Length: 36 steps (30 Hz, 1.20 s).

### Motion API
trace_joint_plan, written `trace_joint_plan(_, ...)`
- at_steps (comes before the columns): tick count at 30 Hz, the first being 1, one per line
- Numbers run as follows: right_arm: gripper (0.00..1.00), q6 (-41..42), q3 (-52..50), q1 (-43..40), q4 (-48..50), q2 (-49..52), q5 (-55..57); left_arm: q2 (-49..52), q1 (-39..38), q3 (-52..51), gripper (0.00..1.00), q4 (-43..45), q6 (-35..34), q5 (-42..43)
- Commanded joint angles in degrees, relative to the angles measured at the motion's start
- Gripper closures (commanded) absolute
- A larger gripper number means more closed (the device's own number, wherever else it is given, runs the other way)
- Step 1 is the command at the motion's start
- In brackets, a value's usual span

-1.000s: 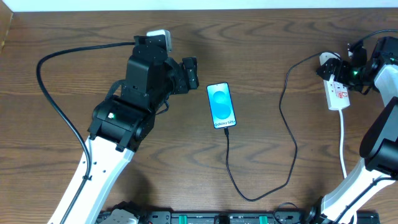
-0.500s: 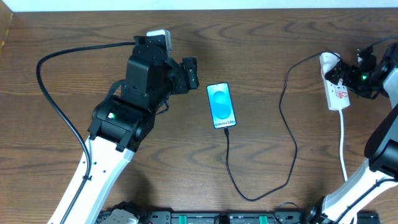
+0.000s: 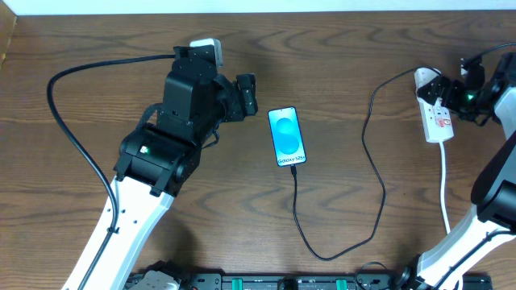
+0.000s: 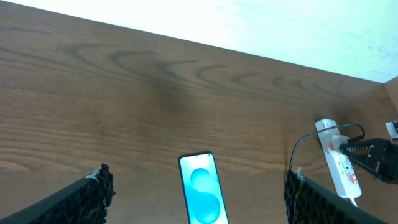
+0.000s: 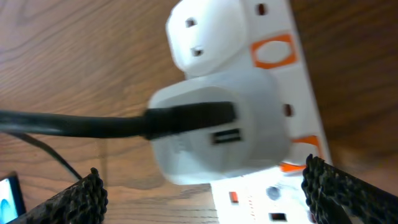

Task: Plug charger to phone and switch on socket

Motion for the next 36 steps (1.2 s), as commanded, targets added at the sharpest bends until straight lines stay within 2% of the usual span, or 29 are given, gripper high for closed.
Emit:
trace_joint_plan(1,0.01,0.76,-0.37,1.66,0.24,0.57,-1.05,-0.31,0.17,0.15,0.11,-0.17,0.74,-0.74)
trace_joint_plan(9,0.01,0.96,-0.46,2.69,1.18,2.6,0.57,-0.31,0.17,0.13,0.11,-0.17,0.74,-0.74)
trace_joint_plan(20,0.01,0.94,-0.33,-0.17,2.84,2.58,0.98,-0.31,0.17,0.15,0.11,-0.17,0.76,-0.74)
trace_joint_plan(25,0.01,1.84,-0.15,-1.86,4.94,2.58,-2.25,-0.31,0.17,0.13,0.11,-0.17,0.76,-0.74)
trace_joint_plan(36,0.01,1.84,-0.17,-0.37,4.11,2.58,-2.49,-0.31,0.17,0.13,0.11,-0.17,0.76,-0.74)
